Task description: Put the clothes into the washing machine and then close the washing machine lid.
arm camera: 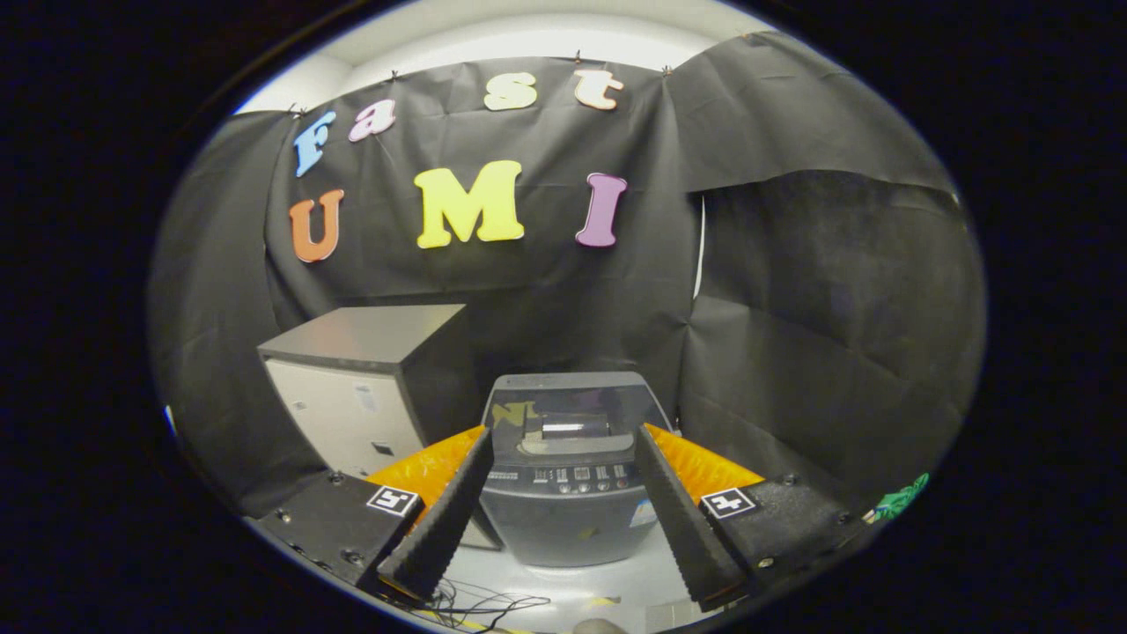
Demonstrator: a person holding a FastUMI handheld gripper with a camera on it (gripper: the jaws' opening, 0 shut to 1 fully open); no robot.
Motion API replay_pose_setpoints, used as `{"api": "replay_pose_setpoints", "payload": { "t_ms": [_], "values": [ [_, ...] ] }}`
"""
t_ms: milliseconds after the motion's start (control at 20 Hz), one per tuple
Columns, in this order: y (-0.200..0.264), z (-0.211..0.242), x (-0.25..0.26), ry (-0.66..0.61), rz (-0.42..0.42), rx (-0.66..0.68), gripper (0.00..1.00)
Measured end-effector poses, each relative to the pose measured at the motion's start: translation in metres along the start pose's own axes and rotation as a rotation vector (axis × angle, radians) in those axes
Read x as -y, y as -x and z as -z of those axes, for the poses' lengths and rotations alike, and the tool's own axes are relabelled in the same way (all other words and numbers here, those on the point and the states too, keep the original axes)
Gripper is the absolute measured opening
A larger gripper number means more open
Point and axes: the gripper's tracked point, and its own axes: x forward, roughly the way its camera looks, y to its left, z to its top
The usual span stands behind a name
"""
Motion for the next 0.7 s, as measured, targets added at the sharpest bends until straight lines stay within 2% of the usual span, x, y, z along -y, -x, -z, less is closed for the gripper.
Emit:
{"api": "replay_pose_setpoints", "payload": {
  "t_ms": [200, 350, 500, 700],
  "values": [
    [0.06, 0.008, -0.006, -0.003, -0.029, 0.012, 1.0],
    [0.089, 0.003, -0.001, -0.003, -0.004, 0.025, 1.0],
    [0.103, -0.001, -0.005, 0.025, 0.007, 0.047, 1.0],
    [0.112, -0.001, -0.026, 0.0, -0.023, 0.053, 1.0]
  ]
}}
